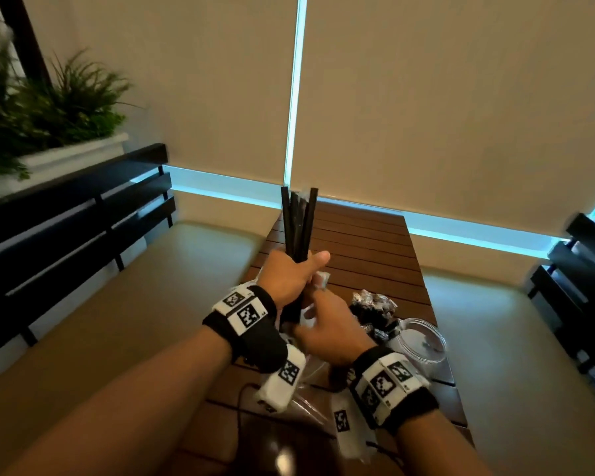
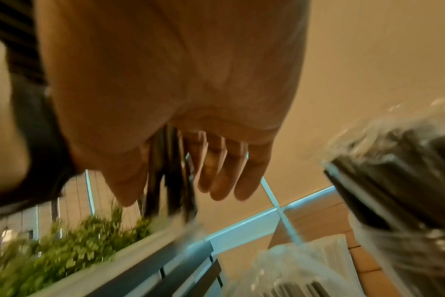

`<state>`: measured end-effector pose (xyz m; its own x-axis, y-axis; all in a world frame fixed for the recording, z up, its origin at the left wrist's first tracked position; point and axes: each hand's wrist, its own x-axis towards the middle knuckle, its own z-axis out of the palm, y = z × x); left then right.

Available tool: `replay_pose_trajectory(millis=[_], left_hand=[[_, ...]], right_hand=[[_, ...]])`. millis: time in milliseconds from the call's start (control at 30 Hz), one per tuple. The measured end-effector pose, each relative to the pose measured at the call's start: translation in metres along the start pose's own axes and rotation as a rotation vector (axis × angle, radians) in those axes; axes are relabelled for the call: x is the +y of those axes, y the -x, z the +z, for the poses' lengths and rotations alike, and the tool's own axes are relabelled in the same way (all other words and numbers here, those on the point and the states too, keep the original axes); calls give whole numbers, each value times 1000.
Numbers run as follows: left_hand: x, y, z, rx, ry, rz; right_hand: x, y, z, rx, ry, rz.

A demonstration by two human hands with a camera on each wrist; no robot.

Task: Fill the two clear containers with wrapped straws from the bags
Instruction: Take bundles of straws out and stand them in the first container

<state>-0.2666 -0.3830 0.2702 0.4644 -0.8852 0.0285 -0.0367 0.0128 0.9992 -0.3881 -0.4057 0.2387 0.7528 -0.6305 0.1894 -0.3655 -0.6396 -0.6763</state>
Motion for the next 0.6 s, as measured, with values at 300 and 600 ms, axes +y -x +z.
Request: replay_pose_trajectory(millis=[300,600], left_hand=[[-1,40,7,126,-541,223],[20,29,37,102,-518,414]], right_hand=[[-67,7,-85,664,-224,-189],[-70,-24,-76,756,-109,-80]])
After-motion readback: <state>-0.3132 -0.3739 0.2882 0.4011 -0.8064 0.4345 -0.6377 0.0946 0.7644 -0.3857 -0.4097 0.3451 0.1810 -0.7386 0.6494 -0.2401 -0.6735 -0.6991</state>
